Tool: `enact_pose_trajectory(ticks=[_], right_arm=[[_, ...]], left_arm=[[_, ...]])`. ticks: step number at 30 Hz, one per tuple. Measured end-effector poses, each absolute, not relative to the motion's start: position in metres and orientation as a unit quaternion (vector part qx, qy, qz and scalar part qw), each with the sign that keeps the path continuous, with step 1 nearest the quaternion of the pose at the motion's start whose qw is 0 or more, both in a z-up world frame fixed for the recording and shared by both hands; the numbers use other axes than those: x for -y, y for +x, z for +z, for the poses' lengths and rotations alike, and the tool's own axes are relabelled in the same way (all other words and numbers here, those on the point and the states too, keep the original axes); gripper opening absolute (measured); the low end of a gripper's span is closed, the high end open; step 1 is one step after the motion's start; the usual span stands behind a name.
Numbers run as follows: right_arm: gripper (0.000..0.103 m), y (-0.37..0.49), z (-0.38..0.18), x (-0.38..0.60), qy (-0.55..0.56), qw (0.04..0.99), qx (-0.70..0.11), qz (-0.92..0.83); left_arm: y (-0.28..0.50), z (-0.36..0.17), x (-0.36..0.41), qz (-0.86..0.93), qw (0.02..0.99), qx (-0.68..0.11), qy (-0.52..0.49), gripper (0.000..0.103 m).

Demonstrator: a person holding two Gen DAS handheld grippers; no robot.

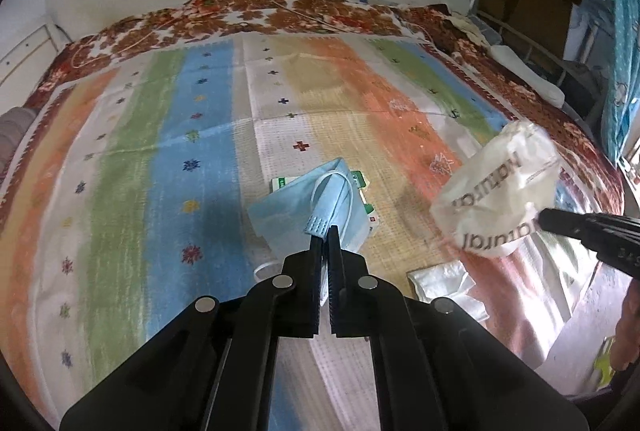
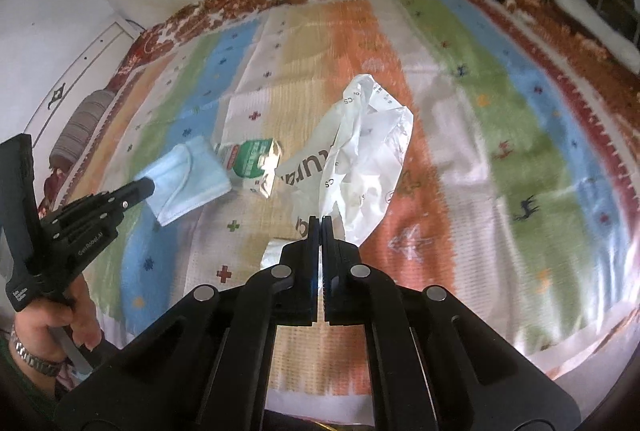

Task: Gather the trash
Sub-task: 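Lift and carry the blue mask and 'Natural' bag in both tools toward the bin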

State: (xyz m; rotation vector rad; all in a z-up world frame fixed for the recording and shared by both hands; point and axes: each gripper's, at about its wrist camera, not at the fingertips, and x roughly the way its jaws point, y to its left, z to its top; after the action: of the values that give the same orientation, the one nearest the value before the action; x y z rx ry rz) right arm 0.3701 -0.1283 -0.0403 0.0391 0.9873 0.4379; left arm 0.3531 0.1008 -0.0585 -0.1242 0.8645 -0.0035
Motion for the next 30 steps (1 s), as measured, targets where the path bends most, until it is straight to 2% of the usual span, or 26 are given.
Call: enact_pose_trajectory(ticks=[30], right_arm=[[0.000,0.249,0.024,0.140,-0.055,0.884,-0.376,0.272]], left_arm=[[0.257,0.002,-0.043,0.014,0.891,-0.436,-0.123,0.002]])
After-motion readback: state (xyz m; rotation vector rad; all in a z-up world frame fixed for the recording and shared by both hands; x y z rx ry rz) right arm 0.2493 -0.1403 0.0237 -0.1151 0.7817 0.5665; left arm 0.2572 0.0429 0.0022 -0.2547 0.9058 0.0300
